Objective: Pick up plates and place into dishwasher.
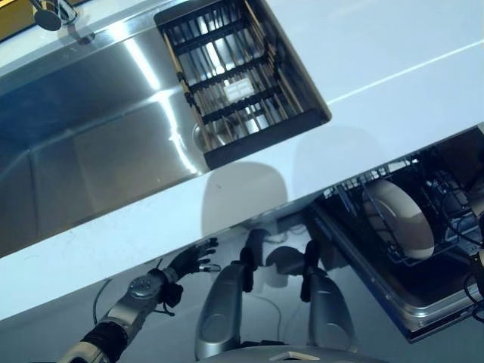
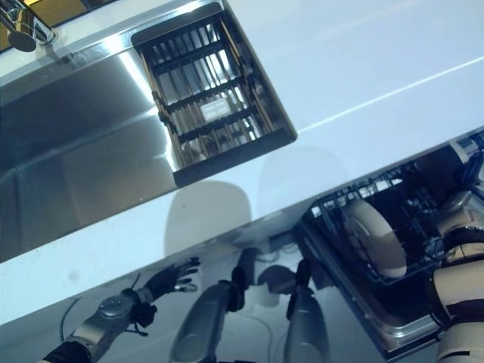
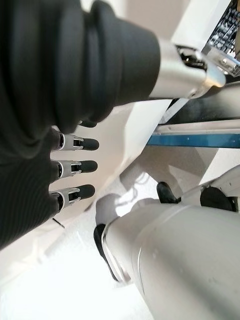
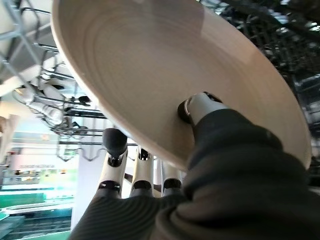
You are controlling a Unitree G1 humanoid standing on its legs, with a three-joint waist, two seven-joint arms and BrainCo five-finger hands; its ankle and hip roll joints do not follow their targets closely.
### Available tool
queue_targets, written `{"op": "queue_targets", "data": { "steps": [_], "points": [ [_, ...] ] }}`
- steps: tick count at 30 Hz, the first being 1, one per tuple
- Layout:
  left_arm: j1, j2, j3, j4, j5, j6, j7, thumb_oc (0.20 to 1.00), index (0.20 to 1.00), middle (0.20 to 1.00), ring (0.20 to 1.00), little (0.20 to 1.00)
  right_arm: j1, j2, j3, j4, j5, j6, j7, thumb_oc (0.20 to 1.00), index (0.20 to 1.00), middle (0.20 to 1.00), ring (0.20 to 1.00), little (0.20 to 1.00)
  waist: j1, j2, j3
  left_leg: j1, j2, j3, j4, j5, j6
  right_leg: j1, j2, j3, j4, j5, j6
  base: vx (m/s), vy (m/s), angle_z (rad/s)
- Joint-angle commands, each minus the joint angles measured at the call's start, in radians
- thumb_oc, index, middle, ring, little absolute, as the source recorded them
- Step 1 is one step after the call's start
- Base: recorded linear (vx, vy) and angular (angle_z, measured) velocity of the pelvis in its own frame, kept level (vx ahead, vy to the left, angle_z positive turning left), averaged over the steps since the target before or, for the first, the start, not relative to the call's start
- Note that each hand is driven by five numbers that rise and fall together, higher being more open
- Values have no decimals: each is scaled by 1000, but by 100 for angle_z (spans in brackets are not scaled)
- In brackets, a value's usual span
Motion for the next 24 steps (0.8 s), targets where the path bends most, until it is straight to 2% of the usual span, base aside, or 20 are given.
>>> {"op": "queue_targets", "data": {
  "steps": [1, 5, 9, 10, 13, 16, 24],
  "points": [
    [35, -19, -23, -71, -48, -55, 19, 1000, 1000, 1000, 1000, 1000, 23, -30, 3, 20, 26, -1, 1, 200, 200, 200, 200, 200, -19, 29, -34, -52, 63, -34, -82, 115, -75, 27, -43, -4, 45, -70, 31, 3, 92, -13],
    [48, -25, -25, -69, -56, -71, 24, 1000, 1000, 1000, 1000, 1000, 56, -50, -34, 2, 45, -41, -28, 200, 200, 200, 200, 200, -34, 36, -33, -43, 57, -22, -92, 117, -73, 20, -47, 5, 47, -70, 31, -1, 79, -6],
    [58, -31, -23, -78, -72, -75, 27, 1000, 1000, 1000, 1000, 1000, 104, -63, -83, -29, 67, -107, -27, 200, 200, 200, 200, 200, -51, 42, -30, -38, 53, -13, -95, 117, -72, 16, -50, 15, 49, -70, 31, 6, 71, -10],
    [61, -36, -20, -81, -72, -72, 30, 1000, 1000, 1000, 1000, 1000, 123, -59, -95, -52, 72, -141, -16, 200, 200, 200, 200, 200, -60, 44, -29, -33, 51, -8, -99, 117, -70, 15, -50, 19, 48, -68, 32, 9, 45, -4],
    [60, -45, -20, -70, -74, -83, 33, 1000, 1000, 1000, 1000, 1000, 149, -39, -92, -102, 65, -202, -20, 200, 200, 200, 200, 200, -72, 45, -24, -27, 49, 2, -101, 118, -68, 10, -51, 30, 50, -67, 31, 3, 51, -3],
    [62, -55, -11, -61, -81, -93, 28, 1000, 1000, 1000, 1000, 1000, 160, -32, -82, -155, 58, -233, -32, 200, 200, 200, 200, 200, -83, 50, -22, -19, 48, 8, -107, 119, -66, 10, -50, 39, 51, -69, 30, 6, 37, -14],
    [74, -69, 3, -48, -81, -100, 13, 1000, 1000, 1000, 1000, 1000, 197, -5, -78, -254, 24, -229, -54, 200, 200, 200, 200, 200, -100, 62, -18, -3, 39, 15, -119, 123, -64, 9, -51, 53, 59, -75, 27, 12, 24, -4]
  ]
}}
